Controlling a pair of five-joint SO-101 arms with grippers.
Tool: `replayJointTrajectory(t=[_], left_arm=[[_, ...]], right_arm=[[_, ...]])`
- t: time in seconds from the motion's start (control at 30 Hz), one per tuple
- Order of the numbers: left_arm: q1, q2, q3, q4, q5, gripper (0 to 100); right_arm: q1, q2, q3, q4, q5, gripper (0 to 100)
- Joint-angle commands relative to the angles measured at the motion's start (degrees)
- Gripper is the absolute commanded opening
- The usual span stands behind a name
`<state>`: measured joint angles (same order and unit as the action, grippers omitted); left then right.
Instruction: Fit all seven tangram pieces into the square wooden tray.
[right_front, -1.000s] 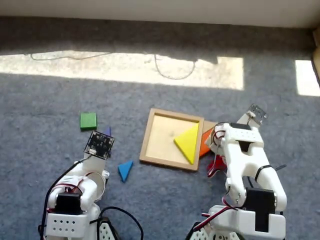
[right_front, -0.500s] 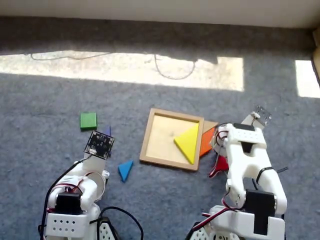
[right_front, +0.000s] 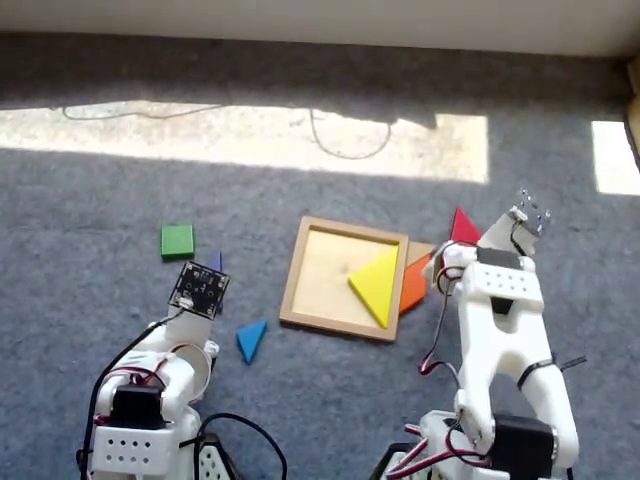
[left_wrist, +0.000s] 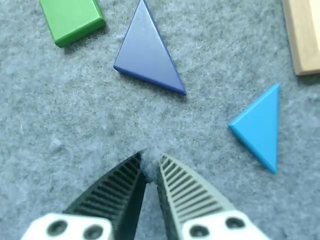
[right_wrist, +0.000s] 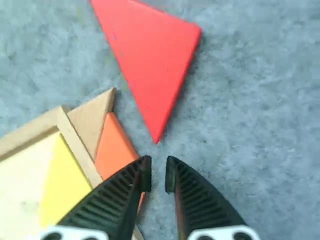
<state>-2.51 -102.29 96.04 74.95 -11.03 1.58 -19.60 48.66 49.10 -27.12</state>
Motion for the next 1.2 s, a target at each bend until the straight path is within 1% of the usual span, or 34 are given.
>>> replayJointTrajectory(t=[0.0,0.17,0.2,0.27,0.33,0.4,0.47,0.63,0.8,0.93,1.17], left_arm=[[-0.7,-0.7,1.2,0.2,0.1,1],[-0.7,-0.7,1.2,0.2,0.1,1],[-0.7,-0.7,1.2,0.2,0.1,1],[-0.7,-0.7,1.2,0.2,0.1,1],[-0.7,-0.7,1.2,0.2,0.1,1],[-0.7,-0.7,1.2,0.2,0.1,1],[-0.7,-0.7,1.2,0.2,0.1,1],[-0.7,-0.7,1.2,0.2,0.1,1],[-0.7,-0.7,1.2,0.2,0.1,1],[-0.7,-0.7,1.2,0.2,0.1,1],[-0.7,-0.7,1.2,0.2,0.1,1]], right_arm=[[0.0,-4.9,-0.4,2.8,4.3,5.2],[0.2,-7.3,-0.4,3.3,7.6,5.6],[0.2,-7.0,-0.4,3.4,8.0,7.2],[0.2,-5.9,-0.8,3.4,8.1,13.6],[0.1,-3.9,-4.3,3.5,8.1,20.9],[0.2,-0.7,-8.2,5.2,8.2,24.9],[0.2,3.9,-14.1,8.0,9.0,25.3],[0.3,15.8,-29.0,14.9,14.8,25.5],[0.4,25.5,-39.9,16.4,18.5,25.5],[0.5,31.0,-45.1,16.4,21.5,25.5],[0.5,36.6,-50.6,16.4,24.4,25.5]])
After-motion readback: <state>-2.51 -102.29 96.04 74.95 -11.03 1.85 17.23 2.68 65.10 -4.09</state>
